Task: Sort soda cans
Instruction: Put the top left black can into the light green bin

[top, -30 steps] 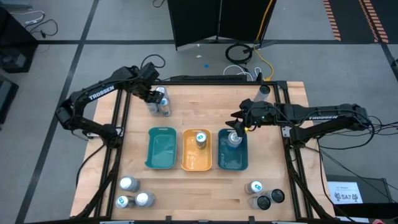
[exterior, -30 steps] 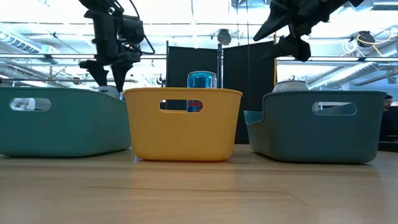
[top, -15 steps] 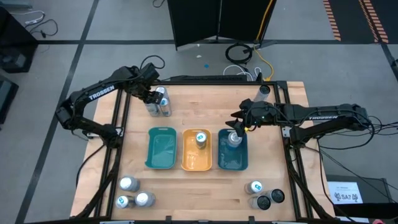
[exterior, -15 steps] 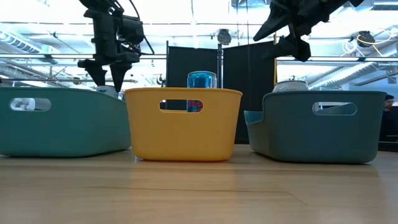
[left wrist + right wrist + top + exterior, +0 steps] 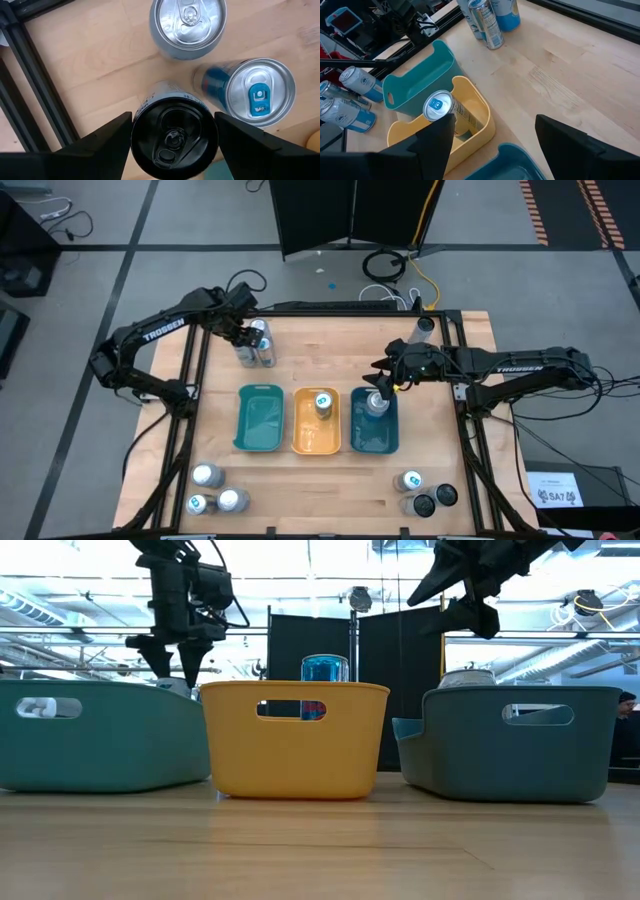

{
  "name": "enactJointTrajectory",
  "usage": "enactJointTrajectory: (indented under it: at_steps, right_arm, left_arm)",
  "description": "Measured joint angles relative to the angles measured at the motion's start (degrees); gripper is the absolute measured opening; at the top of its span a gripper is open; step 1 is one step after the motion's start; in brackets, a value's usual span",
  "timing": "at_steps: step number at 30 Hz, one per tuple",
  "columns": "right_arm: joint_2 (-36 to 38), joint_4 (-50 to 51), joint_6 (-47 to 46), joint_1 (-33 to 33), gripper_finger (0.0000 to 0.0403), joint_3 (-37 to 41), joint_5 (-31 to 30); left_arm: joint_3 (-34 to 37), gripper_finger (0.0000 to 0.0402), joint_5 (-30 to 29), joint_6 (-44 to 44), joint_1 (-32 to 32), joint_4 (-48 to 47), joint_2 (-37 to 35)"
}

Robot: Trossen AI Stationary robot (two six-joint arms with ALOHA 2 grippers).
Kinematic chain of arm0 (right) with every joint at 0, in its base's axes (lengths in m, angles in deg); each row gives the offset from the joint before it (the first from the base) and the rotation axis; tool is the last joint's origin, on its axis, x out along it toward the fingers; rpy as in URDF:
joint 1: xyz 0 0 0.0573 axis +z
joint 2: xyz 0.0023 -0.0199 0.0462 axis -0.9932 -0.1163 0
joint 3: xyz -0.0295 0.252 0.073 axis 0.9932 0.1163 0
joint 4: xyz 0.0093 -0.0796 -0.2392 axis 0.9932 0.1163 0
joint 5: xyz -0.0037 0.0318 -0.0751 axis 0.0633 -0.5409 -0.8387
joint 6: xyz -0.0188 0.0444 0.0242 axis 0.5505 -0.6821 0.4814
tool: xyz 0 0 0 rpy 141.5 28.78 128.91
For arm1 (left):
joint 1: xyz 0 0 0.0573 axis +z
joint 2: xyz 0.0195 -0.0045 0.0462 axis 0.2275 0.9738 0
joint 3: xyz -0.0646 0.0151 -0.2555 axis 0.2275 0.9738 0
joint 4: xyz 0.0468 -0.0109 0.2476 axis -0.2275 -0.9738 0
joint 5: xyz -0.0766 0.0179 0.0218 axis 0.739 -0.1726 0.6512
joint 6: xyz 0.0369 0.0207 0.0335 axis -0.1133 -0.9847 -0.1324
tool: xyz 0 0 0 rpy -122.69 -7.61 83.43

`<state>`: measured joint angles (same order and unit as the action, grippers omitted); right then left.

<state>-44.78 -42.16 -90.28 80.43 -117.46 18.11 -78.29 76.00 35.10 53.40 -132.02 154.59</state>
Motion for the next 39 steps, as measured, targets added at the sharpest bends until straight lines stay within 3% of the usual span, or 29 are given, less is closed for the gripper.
enactJointTrajectory:
  at_steps: [18, 29, 39]
  right_arm:
    - [0.0, 0.0, 0.0, 0.0, 0.027, 0.0, 0.0]
    - [0.0, 0.0, 0.0, 0.0, 0.027, 0.0, 0.0]
    - [0.0, 0.0, 0.0, 0.0, 0.027, 0.0, 0.0]
  left_arm:
    - [0.0, 0.0277, -1.0, 2.4, -0.5, -0.1, 0.0]
    - [0.3, 0.0347, -1.0, 2.9, -0.6, -0.6, 0.2]
    - [0.2, 0.0352, -1.0, 2.9, -1.0, -2.2, 0.2]
